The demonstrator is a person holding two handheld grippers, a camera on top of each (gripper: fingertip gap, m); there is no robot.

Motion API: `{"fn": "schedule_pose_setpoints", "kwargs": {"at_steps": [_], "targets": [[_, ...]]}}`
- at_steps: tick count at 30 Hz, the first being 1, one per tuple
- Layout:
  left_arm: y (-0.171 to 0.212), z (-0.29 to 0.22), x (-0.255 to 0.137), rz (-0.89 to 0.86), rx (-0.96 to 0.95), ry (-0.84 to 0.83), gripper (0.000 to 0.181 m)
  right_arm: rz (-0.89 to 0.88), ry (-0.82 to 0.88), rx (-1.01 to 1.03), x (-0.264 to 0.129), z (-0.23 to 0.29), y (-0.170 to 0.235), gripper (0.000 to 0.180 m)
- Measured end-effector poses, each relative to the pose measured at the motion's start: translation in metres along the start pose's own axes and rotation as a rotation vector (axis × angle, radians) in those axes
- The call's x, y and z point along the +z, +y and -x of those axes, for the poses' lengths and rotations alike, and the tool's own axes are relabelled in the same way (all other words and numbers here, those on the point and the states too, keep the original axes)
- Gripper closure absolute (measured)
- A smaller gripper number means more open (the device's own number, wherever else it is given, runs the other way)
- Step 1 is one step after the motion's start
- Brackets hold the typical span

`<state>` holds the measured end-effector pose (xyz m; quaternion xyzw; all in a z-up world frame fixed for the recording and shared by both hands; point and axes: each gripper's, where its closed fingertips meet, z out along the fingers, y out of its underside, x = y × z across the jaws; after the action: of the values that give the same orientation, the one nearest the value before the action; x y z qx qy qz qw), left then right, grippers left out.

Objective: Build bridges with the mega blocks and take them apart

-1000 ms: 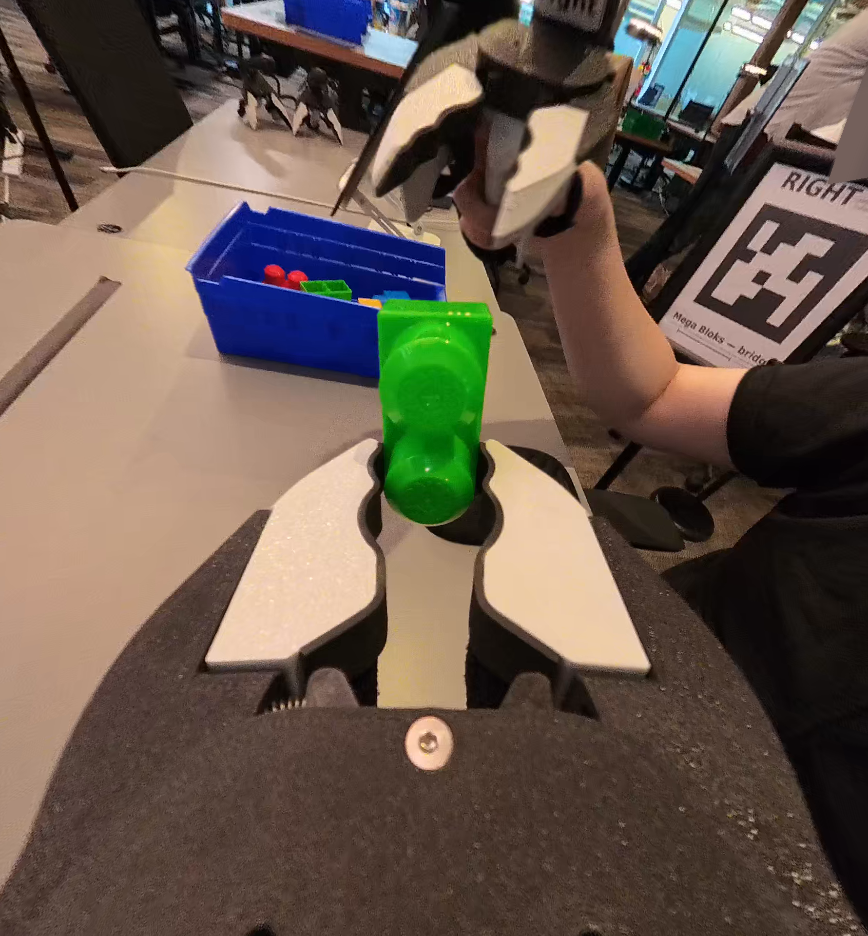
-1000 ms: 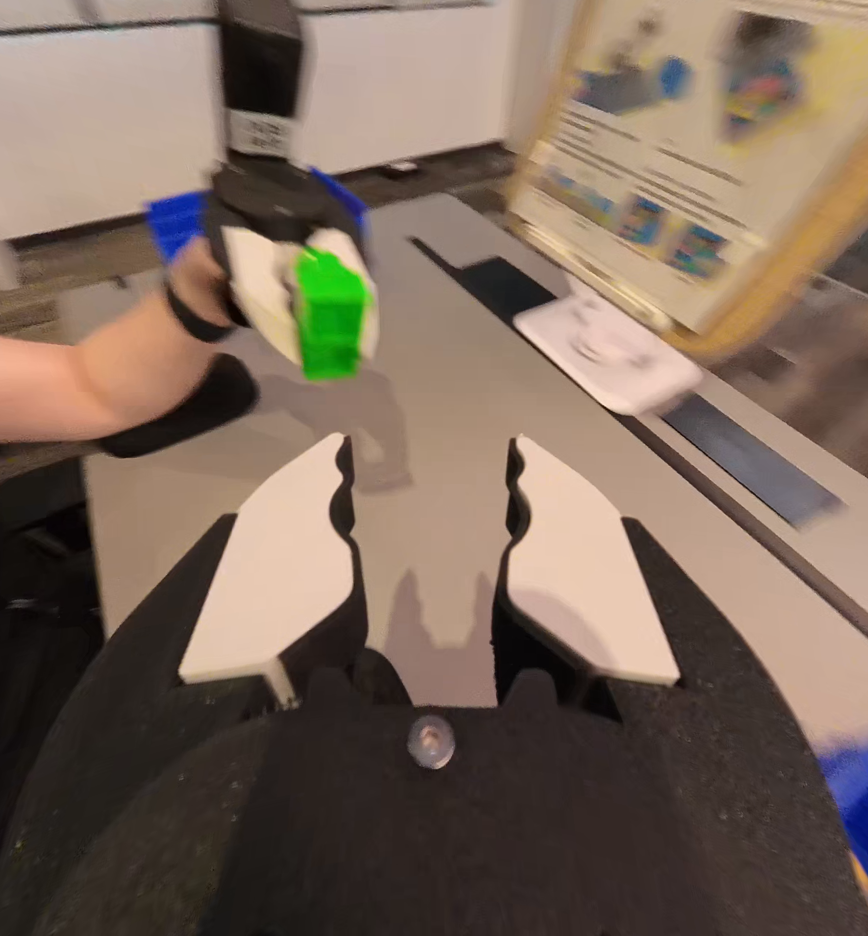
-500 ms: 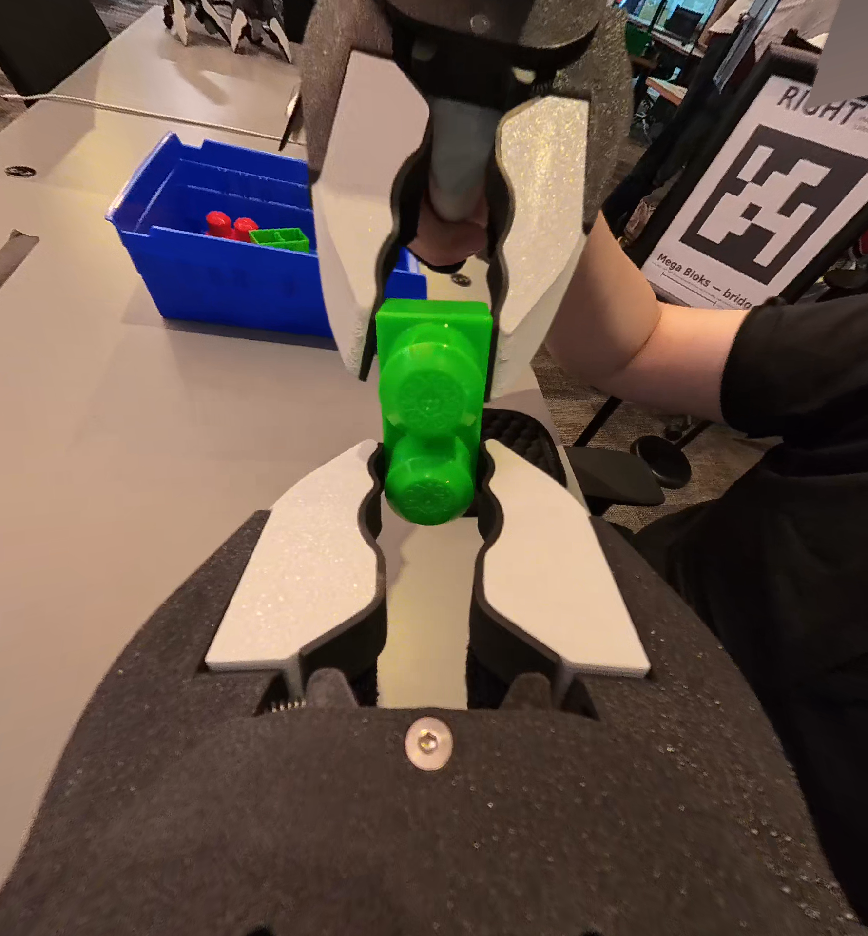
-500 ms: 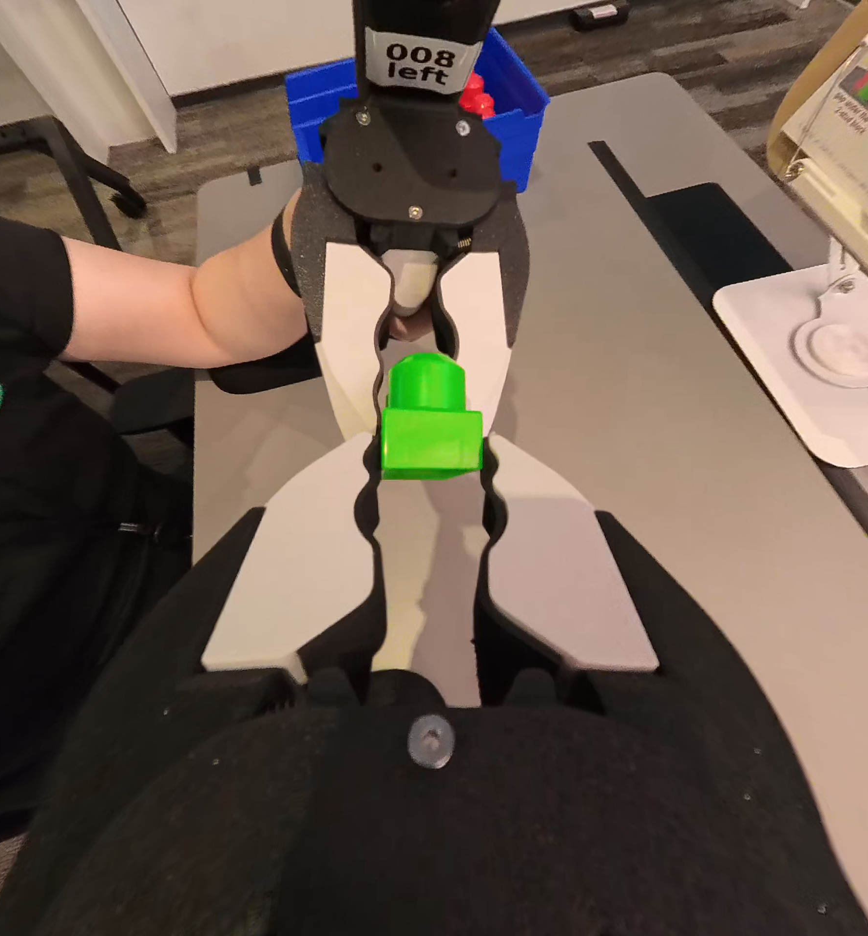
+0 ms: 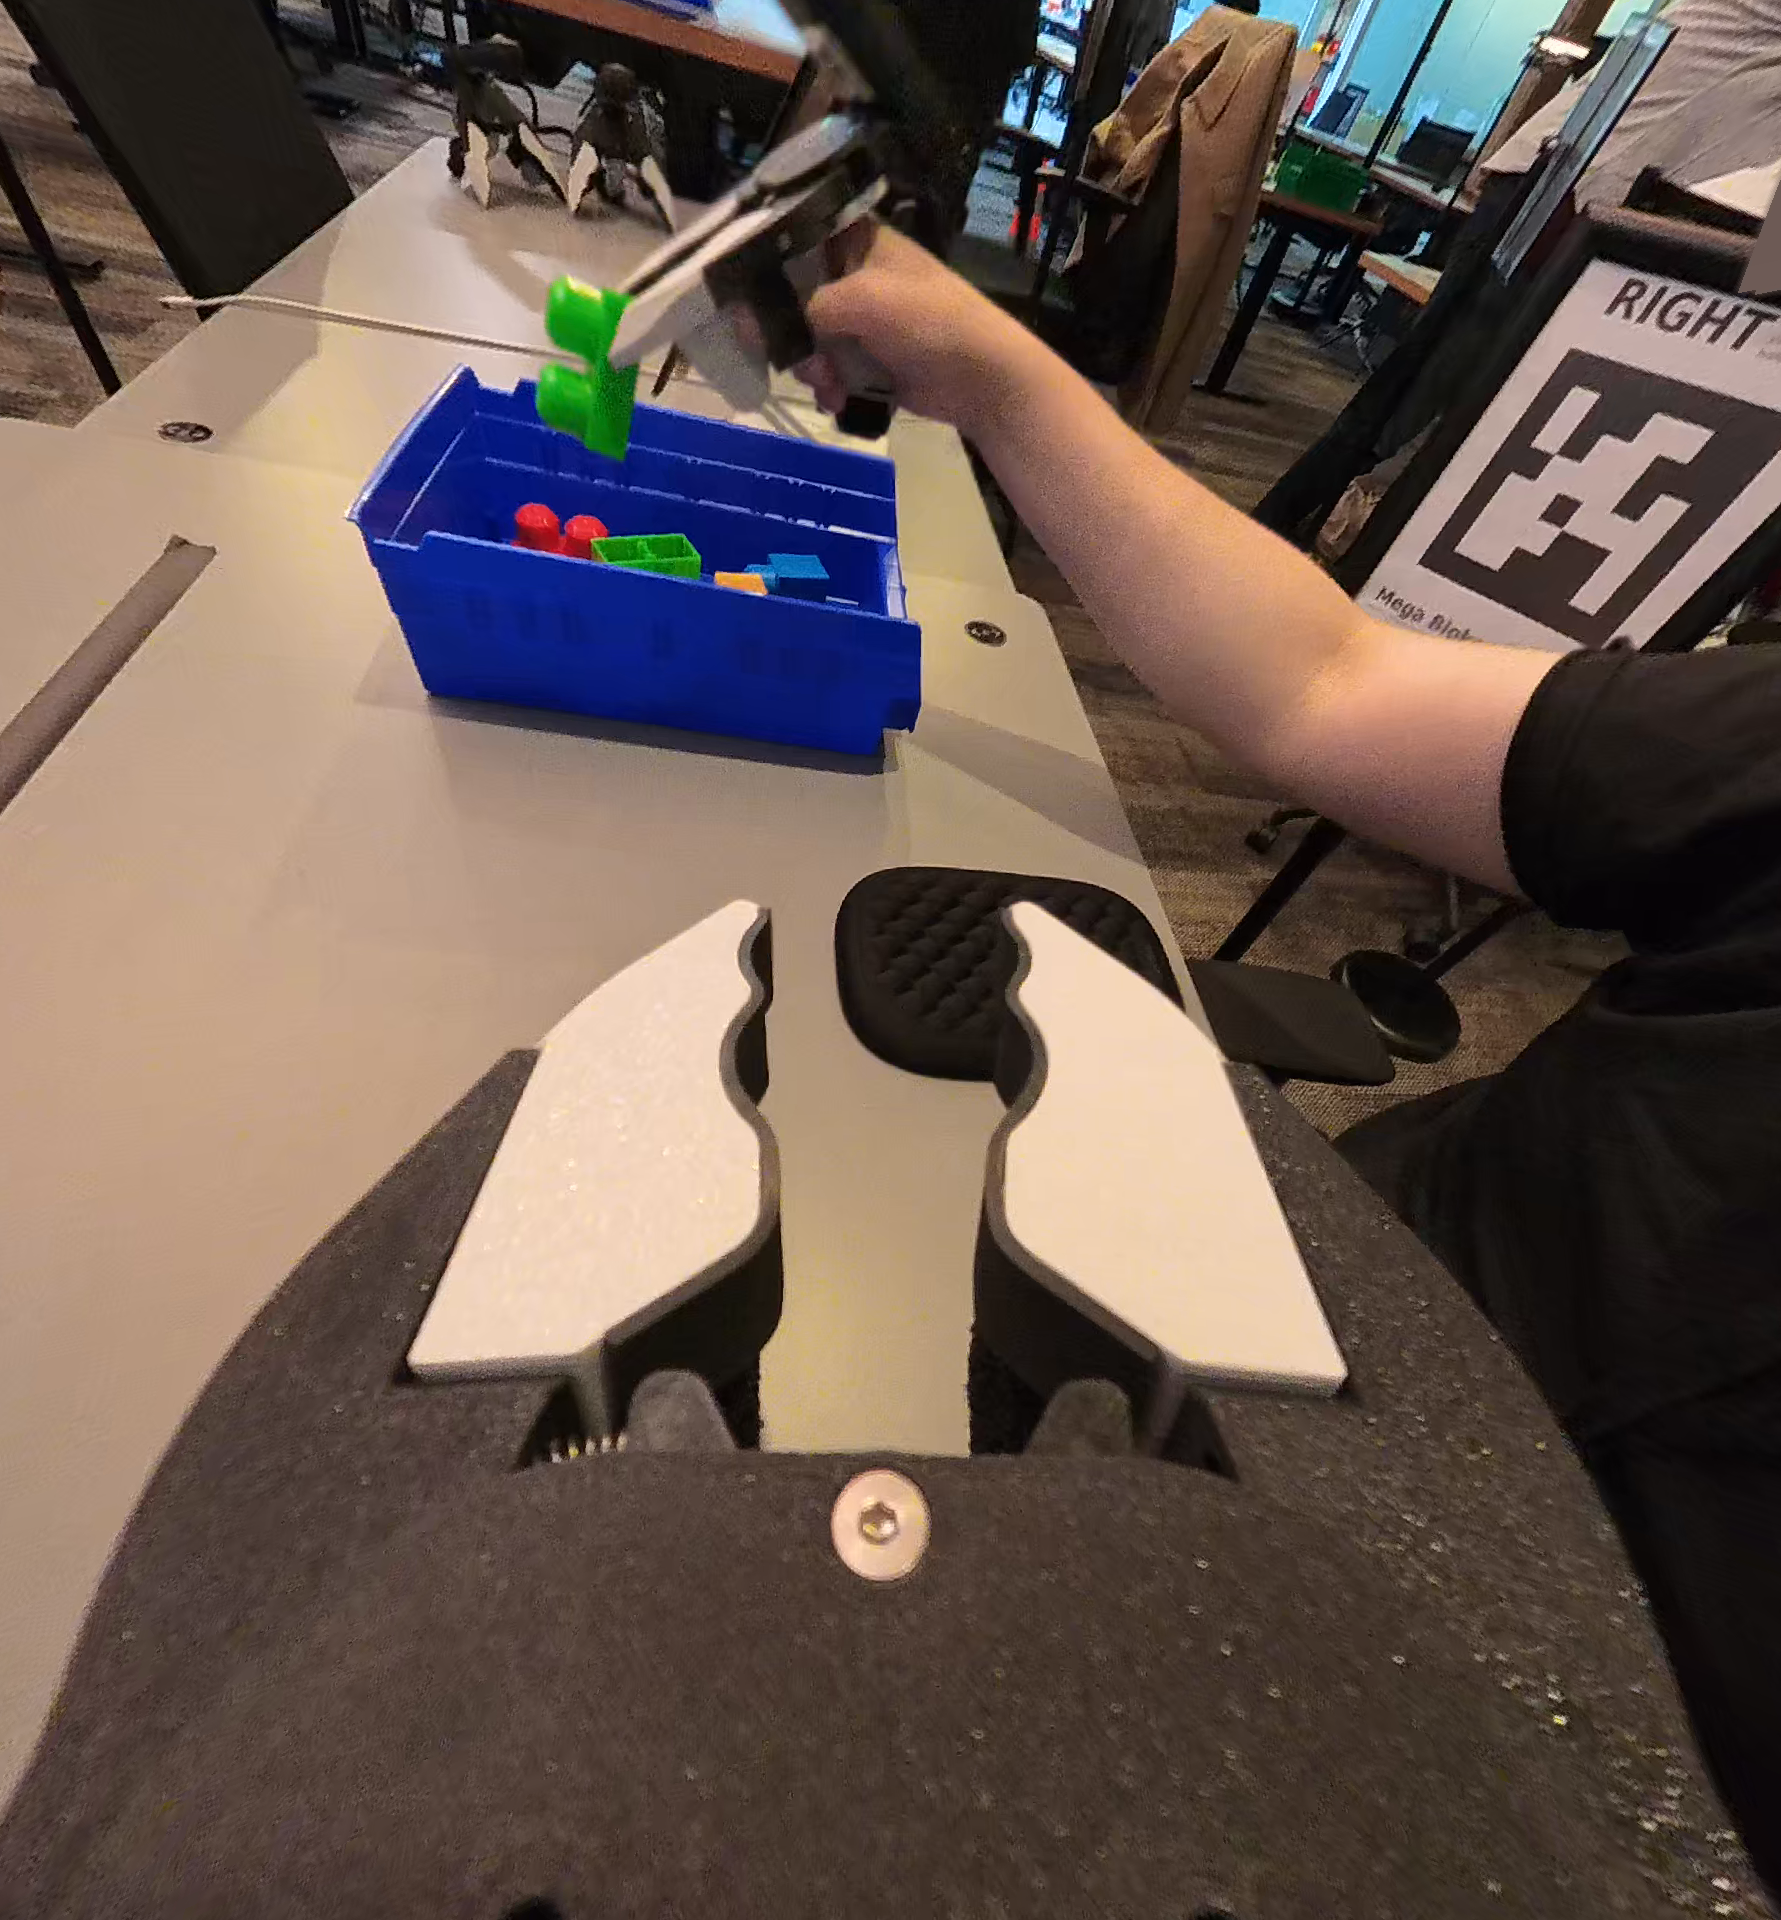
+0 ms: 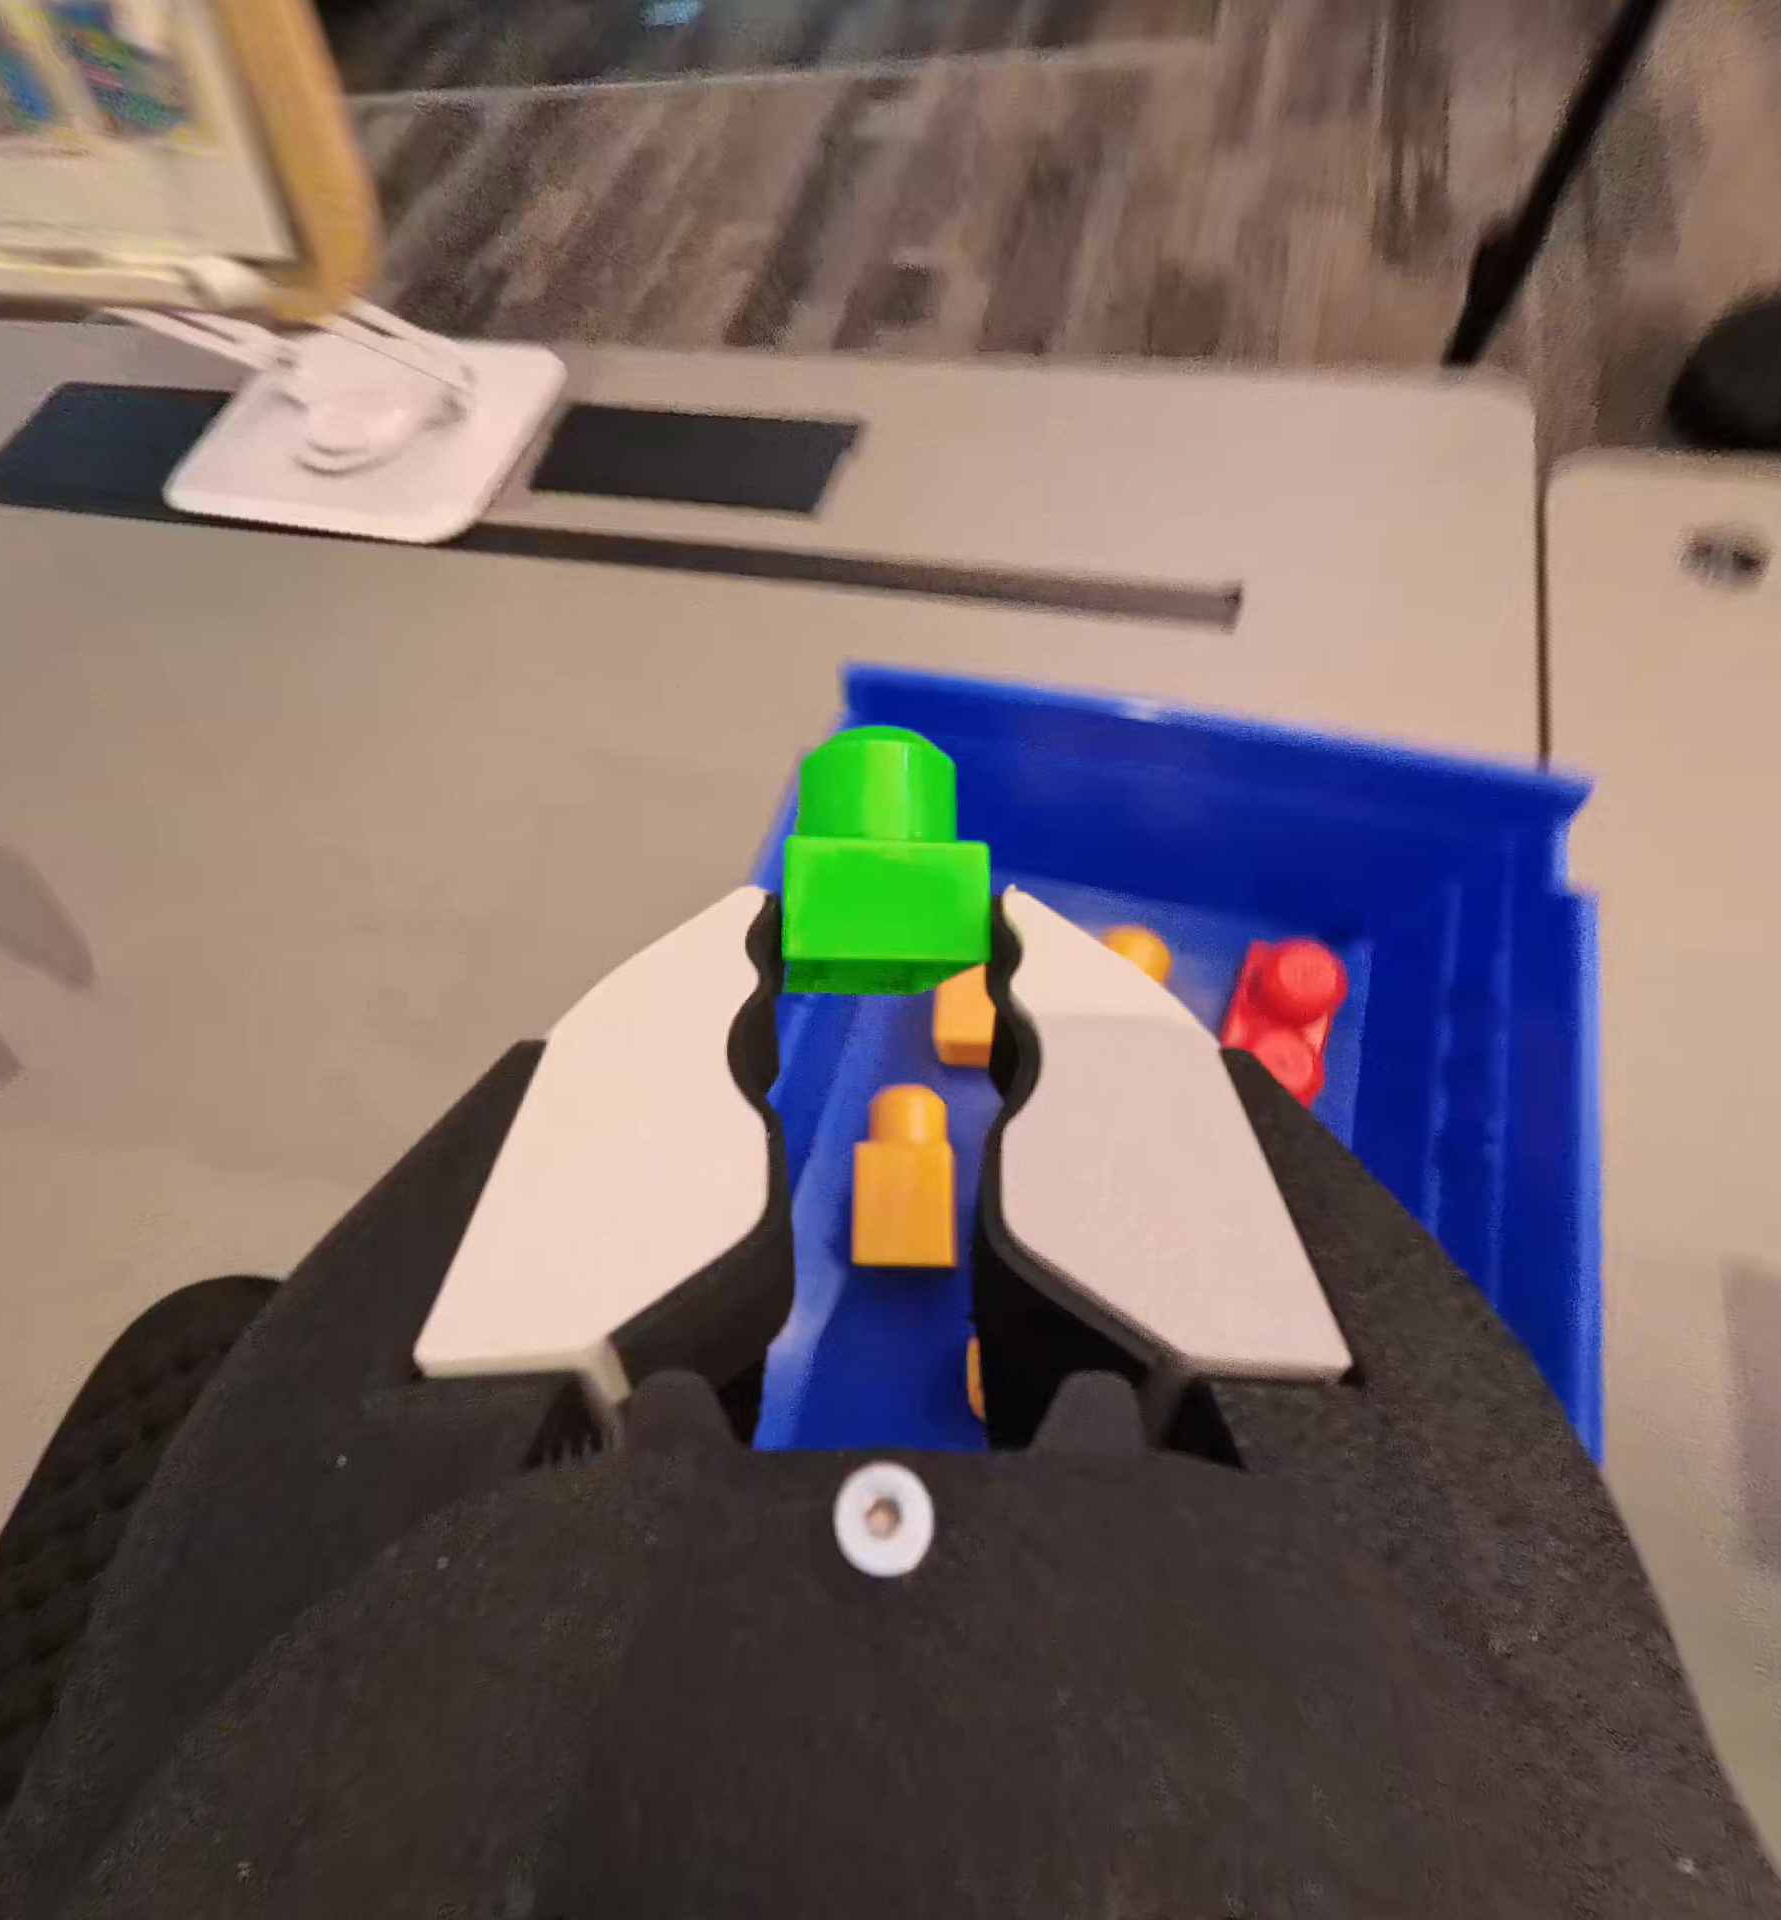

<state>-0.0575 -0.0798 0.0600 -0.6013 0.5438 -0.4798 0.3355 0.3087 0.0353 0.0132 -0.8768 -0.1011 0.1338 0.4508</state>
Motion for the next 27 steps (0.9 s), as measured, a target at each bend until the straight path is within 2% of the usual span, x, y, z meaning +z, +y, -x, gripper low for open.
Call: {"fn": "schedule_pose_setpoints", "kwargs": {"at_steps": [5,9,10,14,18,22,27], "targets": [[0.005,0.002,-0.001,0.025,0.007,-0.018,0.140,0.037,-0.059,0.210,0.050,-0.034,0.039,0.143],[0.005,0.004,-0.003,0.018,-0.006,-0.017,0.140,0.107,-0.022,0.231,0.068,-0.050,0.060,0.142],[0.006,0.005,-0.003,0.019,-0.009,-0.017,0.140,0.117,-0.006,0.221,0.068,-0.053,0.063,0.134],[0.004,0.009,-0.006,0.008,-0.012,-0.030,0.141,0.060,0.107,0.087,0.049,-0.063,0.053,0.128],[0.002,0.013,-0.011,-0.002,-0.016,-0.054,0.141,-0.067,0.359,-0.112,0.007,-0.064,0.022,0.125],[0.002,0.019,-0.016,-0.001,-0.023,-0.095,0.141,-0.148,0.487,-0.195,-0.025,-0.036,-0.002,0.123],[-0.001,0.028,-0.036,0.015,-0.011,-0.211,0.141,-0.280,0.515,-0.245,-0.039,0.020,-0.034,0.123]]}}
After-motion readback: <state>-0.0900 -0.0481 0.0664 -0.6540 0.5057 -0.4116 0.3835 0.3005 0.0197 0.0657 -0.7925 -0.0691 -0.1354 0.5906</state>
